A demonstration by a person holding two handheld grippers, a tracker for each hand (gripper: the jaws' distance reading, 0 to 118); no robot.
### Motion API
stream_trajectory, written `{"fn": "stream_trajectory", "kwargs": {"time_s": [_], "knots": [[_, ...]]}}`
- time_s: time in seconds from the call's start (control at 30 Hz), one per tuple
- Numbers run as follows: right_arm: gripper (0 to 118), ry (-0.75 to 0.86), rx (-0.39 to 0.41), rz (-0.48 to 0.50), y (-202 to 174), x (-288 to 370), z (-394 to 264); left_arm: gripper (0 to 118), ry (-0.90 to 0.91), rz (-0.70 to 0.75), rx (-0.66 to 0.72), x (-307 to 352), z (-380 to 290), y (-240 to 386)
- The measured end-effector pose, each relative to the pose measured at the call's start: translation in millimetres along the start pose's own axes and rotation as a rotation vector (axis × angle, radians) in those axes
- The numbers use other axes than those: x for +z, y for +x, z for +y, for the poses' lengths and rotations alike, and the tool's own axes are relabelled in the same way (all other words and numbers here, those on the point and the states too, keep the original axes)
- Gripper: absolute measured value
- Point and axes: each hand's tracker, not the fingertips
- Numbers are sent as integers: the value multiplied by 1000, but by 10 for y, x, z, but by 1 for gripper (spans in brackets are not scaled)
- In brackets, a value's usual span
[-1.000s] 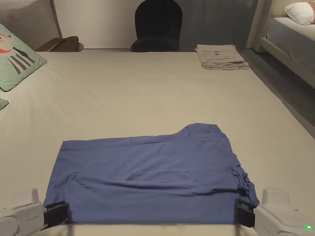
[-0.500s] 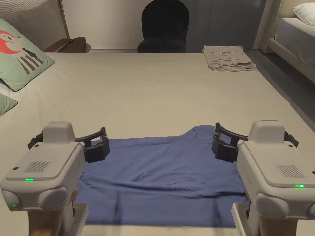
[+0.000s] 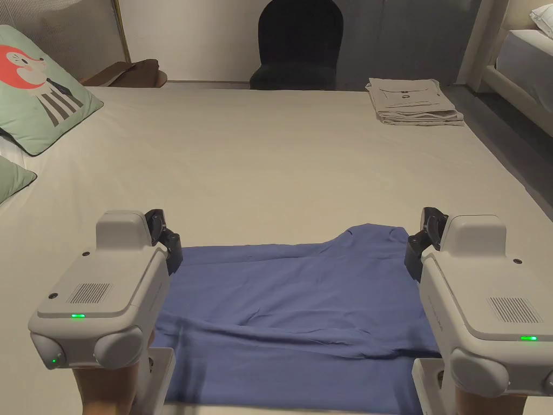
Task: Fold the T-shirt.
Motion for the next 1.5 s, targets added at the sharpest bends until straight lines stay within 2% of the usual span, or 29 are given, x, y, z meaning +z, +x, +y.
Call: {"fn": "stream_trajectory", "kwargs": {"time_s": [0.17, 0.4, 0.57, 0.6, 0.63, 0.67, 0.7, 0.73, 0.77, 0.97, 1.0, 1.07, 1.13, 1.17, 1.27, 1.3, 1.5], "knots": [[0, -10, 2, 7, 8, -197, 4, 0, -143, -13, 57, -396, 8, -203], [0, -60, 14, 20, -2, -577, -58, 0, -463, -51, 149, -1335, -157, -743], [0, -99, 30, 21, -29, -809, -165, 0, -586, -20, 211, -1962, -371, -1046], [0, -108, 33, 20, -29, -852, -192, 4, -619, -27, 225, -2088, -403, -1103], [0, -119, 33, 21, -26, -896, -220, 18, -633, -9, 231, -2207, -439, -1143], [0, -127, 35, 19, -21, -923, -245, 46, -651, 11, 220, -2304, -468, -1167], [0, -137, 37, 17, -16, -962, -274, 83, -673, 39, 209, -2369, -484, -1170], [0, -147, 40, 12, -6, -998, -304, 99, -699, 54, 207, -2466, -522, -1182], [0, -156, 40, 9, 3, -1027, -328, 104, -732, 59, 196, -2539, -553, -1182], [0, -214, 44, -5, 70, -1177, -466, 97, -794, 86, 127, -2729, -722, -1080], [0, -220, 45, -6, 82, -1197, -477, 90, -794, 73, 104, -2725, -747, -1038], [0, -225, 41, -6, 103, -1227, -502, 66, -808, 81, 42, -2725, -800, -935], [0, -228, 40, -7, 121, -1255, -505, 59, -768, 93, -22, -2663, -799, -852], [0, -229, 40, -8, 131, -1265, -505, 52, -763, 78, -37, -2642, -786, -813], [0, -229, 38, -6, 158, -1327, -499, 7, -758, 47, -67, -2587, -747, -698], [0, -231, 33, -4, 176, -1363, -496, 3, -755, 31, -70, -2568, -736, -671], [0, -316, -20, 11, 385, -1906, -530, 3, -694, 40, -132, -2364, -494, -609]]}}
